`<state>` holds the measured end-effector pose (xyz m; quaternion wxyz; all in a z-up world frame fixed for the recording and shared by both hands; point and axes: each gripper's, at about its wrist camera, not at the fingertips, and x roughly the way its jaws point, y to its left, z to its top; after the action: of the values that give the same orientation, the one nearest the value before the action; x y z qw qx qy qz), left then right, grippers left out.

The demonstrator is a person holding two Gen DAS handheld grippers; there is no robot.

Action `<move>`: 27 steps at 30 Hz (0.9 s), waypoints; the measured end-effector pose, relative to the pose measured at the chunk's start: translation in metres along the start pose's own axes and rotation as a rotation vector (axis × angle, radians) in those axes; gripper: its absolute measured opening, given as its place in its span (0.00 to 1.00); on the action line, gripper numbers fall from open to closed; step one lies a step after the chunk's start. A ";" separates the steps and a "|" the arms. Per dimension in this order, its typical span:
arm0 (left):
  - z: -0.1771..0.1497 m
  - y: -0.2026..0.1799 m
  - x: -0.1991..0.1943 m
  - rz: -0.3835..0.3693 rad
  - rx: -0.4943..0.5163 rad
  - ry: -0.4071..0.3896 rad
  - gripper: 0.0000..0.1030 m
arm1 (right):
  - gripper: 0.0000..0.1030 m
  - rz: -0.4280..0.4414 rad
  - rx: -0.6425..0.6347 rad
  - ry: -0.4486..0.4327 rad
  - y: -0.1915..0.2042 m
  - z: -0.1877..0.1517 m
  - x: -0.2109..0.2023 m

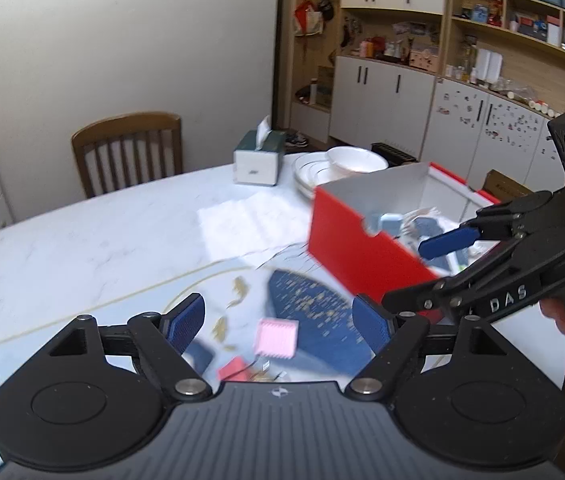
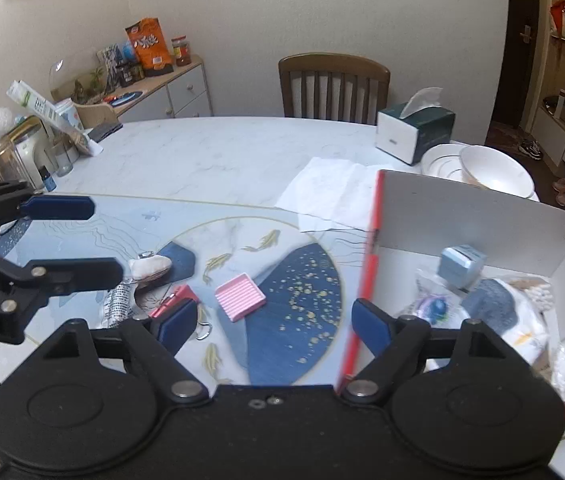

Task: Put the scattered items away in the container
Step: 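Withdraw both tools from the box back over the table items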

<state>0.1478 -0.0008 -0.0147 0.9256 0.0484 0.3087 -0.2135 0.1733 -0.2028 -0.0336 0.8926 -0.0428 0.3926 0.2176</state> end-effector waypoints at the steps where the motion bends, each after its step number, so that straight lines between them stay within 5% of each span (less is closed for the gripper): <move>1: -0.004 0.005 -0.001 0.002 -0.008 0.007 0.79 | 0.82 0.001 -0.004 0.001 0.003 0.001 0.003; 5: -0.021 0.023 -0.001 0.005 -0.022 0.038 0.86 | 0.83 0.001 -0.027 0.016 0.015 0.002 0.018; 7: -0.031 0.031 -0.001 0.004 -0.015 0.059 1.00 | 0.83 -0.004 -0.042 0.025 0.020 0.003 0.027; 20: -0.072 0.069 0.028 0.040 -0.020 0.141 1.00 | 0.83 -0.082 -0.035 0.074 0.031 0.010 0.079; 27: -0.075 0.081 0.048 0.095 -0.126 0.215 1.00 | 0.81 -0.093 -0.010 0.093 0.036 0.017 0.100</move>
<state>0.1757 0.0716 -0.1064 0.8974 0.0274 0.4164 -0.1434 0.2296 -0.1310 -0.0899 0.8824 -0.0754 0.4300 0.1755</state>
